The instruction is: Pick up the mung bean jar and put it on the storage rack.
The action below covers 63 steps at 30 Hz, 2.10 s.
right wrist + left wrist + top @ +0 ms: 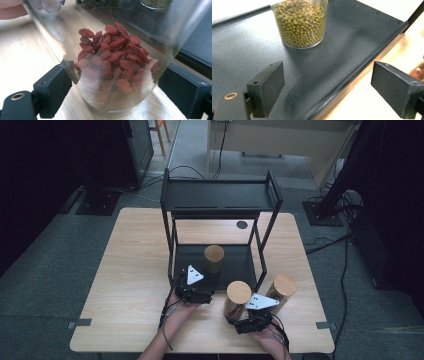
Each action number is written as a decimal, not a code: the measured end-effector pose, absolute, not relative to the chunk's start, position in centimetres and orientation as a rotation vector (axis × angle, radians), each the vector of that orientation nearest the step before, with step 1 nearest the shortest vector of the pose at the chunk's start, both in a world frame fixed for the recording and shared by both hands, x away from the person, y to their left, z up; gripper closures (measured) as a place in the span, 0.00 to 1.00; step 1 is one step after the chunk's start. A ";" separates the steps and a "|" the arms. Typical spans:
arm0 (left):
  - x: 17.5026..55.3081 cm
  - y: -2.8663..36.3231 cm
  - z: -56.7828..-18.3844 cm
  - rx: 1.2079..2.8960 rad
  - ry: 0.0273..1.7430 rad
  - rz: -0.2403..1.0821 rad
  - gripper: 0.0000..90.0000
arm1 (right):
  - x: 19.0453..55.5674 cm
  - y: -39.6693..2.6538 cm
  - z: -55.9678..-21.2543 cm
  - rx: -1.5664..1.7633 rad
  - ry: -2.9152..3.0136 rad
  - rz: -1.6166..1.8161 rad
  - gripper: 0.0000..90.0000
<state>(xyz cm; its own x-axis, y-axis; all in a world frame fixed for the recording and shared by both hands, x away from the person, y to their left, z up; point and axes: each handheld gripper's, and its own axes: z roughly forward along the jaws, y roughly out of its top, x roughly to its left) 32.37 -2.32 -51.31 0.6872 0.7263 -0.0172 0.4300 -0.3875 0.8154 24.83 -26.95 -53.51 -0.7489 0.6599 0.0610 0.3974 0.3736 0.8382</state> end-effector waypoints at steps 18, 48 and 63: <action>30.8 -1.6 -51.9 2.024 0.877 0.429 0.13 | 24.8 -27.0 -53.5 0.933 2.355 1.315 0.14; 28.7 -0.4 -52.2 2.028 0.842 0.426 0.14 | 24.9 -26.9 -53.5 0.933 2.358 1.311 0.14; 27.2 0.3 -52.6 2.025 0.818 0.410 0.13 | 24.9 -27.0 -53.5 0.941 2.360 1.313 0.14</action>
